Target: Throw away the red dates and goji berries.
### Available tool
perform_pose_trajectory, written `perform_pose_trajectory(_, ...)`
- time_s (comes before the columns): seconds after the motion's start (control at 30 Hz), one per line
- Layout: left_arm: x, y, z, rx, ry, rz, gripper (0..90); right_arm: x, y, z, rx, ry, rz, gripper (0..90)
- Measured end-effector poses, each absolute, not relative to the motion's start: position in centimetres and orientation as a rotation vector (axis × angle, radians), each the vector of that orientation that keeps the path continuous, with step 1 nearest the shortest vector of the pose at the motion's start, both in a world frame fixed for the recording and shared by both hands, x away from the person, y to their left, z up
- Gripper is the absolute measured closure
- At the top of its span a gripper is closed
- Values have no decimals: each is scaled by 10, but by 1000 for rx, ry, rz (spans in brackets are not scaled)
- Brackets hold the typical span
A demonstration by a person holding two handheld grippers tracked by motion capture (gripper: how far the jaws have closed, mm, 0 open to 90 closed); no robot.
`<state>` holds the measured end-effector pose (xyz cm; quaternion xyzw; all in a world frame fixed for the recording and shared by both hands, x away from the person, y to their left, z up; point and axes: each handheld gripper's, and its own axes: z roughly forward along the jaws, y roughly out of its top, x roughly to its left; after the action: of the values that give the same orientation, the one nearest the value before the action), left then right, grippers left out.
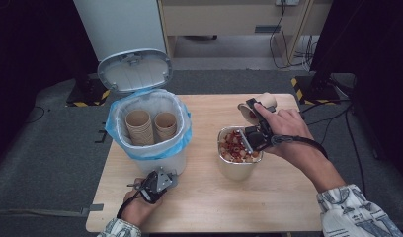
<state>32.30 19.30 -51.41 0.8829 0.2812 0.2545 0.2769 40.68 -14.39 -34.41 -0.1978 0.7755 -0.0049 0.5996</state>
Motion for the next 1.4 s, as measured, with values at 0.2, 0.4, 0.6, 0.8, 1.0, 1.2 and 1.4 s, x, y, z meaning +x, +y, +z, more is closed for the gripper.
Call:
perform_pose_trajectory(0.2, 323, 193, -514, 2373, 755, 685, 896, 406, -145, -344, -459, 1796, -23, 319)
perform_pose_trajectory(0.4, 323, 193, -514, 2372, 756, 686, 896, 405, -148, -343, -453, 1784, -10, 319)
perform_pose_trajectory(0.6, 323, 193, -514, 2371, 759, 682, 896, 404, -149, -338, -445, 1746, 29, 319)
perform_pose_trajectory(0.8, 323, 193, -514, 2370, 760, 681, 896, 402, -149, -335, -447, 1728, 61, 318)
perform_pose_trajectory(1.0, 323, 193, -514, 2370, 760, 681, 895, 402, -151, -336, -433, 1730, 73, 318)
perform_pose_trajectory(1.2, 323, 193, -514, 2370, 759, 682, 895, 402, -151, -336, -428, 1730, 82, 318)
perform_pose_trajectory(1.4, 322, 193, -514, 2370, 760, 682, 896, 405, -152, -333, -413, 1729, 98, 318)
